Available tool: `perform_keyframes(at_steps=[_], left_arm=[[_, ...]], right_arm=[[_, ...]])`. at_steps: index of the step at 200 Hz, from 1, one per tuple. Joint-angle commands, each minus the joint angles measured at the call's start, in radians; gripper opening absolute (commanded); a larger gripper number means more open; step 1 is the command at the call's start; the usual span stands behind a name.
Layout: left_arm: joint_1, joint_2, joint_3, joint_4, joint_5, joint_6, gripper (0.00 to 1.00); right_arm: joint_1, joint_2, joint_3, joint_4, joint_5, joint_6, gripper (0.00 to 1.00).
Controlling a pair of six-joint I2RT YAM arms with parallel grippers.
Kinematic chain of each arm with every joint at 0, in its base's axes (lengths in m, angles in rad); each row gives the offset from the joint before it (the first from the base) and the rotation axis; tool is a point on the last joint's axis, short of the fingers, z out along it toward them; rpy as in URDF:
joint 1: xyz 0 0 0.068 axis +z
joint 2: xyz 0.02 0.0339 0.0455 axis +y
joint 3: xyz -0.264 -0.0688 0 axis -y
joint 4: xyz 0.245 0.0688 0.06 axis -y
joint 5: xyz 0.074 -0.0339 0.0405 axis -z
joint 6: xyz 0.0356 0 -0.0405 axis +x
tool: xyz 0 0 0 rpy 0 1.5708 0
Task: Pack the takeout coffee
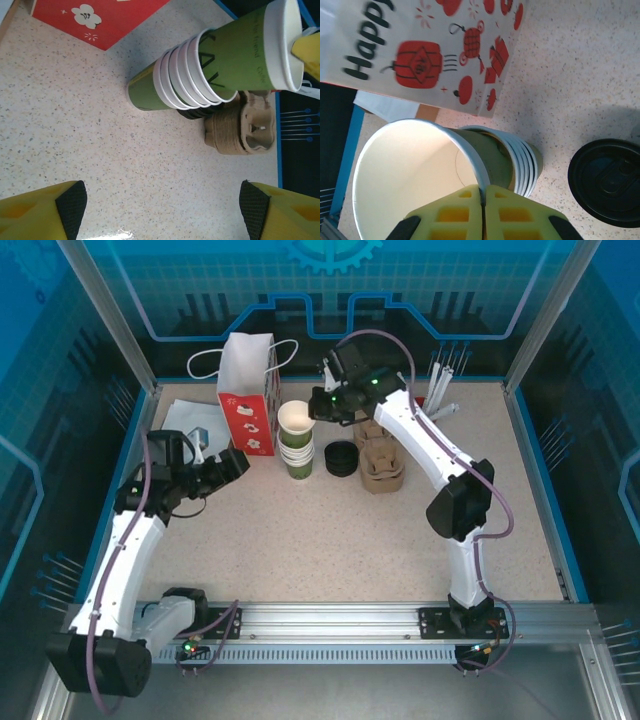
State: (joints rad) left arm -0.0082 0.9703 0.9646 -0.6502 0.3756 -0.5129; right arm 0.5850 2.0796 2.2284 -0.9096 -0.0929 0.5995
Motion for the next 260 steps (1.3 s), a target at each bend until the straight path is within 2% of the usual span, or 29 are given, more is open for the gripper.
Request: perform_keyframes(at_steps=[1, 33, 49, 86, 113, 145, 166, 215, 260], left_arm=[[0.005, -0.055, -0.038, 0.059, 0.058, -0.051, 0.87], [0.005, -0.123, -0.121, 0.145, 0.078, -0.113, 0.98], [0.005, -0.162, -0.181, 0.206, 0.094, -0.168, 0.99], [-0.002, -0.215, -0.336, 0.363, 0.145, -0.311, 0.99], [-0.026, -0.24, -0.409, 0.42, 0.141, -0.367, 0.99], [-0.061, -0.25, -0.468, 0.444, 0.123, -0.403, 0.99], [-0.083, -0.259, -0.495, 0.457, 0.107, -0.422, 0.99], [-0.11, -0.269, -0.506, 0.451, 0.075, -0.428, 0.99], [-0.123, -0.268, -0.503, 0.452, 0.06, -0.431, 0.99]], right_arm=[[0.018, -0.07, 0.045, -0.068, 0.003, -0.041, 0.07], [0.018, -0.223, -0.027, -0.091, 0.033, -0.069, 0.07], [0.018, -0.315, -0.121, -0.087, 0.036, -0.079, 0.07], [0.028, -0.536, -0.467, -0.012, -0.028, -0.074, 0.07], [0.058, -0.625, -0.718, 0.074, -0.036, -0.067, 0.07], [0.099, -0.632, -0.932, 0.206, -0.016, -0.082, 0.07], [0.104, -0.598, -1.012, 0.285, -0.03, -0.088, 0.07], [0.104, -0.529, -1.072, 0.344, -0.027, -0.113, 0.09], [0.103, -0.519, -1.073, 0.314, -0.026, -0.135, 0.18]])
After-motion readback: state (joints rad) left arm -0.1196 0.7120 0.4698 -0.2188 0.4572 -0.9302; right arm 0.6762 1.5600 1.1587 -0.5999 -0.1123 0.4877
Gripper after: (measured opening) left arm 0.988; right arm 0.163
